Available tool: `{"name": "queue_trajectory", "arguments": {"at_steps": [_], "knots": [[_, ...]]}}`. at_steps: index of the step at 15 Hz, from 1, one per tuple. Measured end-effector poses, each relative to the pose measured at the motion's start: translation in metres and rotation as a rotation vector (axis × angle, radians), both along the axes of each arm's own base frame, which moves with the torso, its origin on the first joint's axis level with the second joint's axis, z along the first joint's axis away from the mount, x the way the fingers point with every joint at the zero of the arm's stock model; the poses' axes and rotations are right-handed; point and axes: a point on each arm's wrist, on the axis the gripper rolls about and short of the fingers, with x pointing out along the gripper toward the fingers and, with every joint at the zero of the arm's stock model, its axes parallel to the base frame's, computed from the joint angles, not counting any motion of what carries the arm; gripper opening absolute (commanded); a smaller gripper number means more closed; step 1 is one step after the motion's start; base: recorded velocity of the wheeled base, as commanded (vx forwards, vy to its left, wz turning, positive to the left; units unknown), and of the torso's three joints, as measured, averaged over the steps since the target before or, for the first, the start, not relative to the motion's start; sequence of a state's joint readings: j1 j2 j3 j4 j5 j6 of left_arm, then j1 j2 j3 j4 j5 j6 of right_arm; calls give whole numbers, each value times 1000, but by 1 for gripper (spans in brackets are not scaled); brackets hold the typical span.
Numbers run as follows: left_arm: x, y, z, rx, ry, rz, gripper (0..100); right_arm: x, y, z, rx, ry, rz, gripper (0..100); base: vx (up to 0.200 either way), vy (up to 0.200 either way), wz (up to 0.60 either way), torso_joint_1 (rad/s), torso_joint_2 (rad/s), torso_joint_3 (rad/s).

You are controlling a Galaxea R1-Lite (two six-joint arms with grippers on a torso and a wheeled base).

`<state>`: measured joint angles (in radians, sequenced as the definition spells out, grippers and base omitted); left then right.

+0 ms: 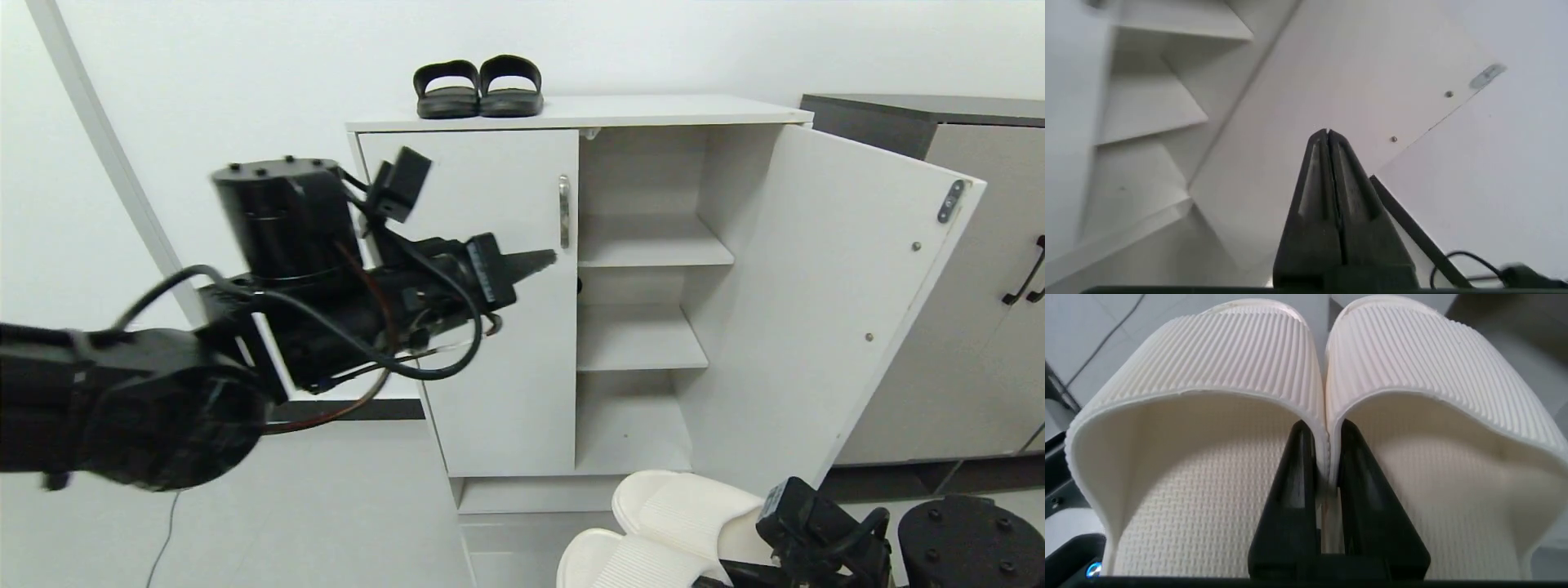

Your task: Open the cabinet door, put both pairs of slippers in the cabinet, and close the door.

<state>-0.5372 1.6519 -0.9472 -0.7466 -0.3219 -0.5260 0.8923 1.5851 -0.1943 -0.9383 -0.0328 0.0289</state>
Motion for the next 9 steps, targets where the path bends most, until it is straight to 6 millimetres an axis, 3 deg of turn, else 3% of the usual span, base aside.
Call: {"name": "queue_trajectory", "arguments": {"at_steps": [3, 5, 9], "knots": [[-48, 54, 16, 30, -35, 91, 0, 0, 0, 0, 2, -1, 0, 0, 0, 0, 0, 0, 0, 0], [-92, 83, 21, 79, -44, 134, 0, 2, 2, 2, 12, -10, -1, 0, 0, 0, 0, 0, 0, 0], [-189, 131, 8, 213, -11, 269, 0, 19, 10, 7, 36, -30, -69, 0, 0, 0, 0, 0, 0, 0]]}}
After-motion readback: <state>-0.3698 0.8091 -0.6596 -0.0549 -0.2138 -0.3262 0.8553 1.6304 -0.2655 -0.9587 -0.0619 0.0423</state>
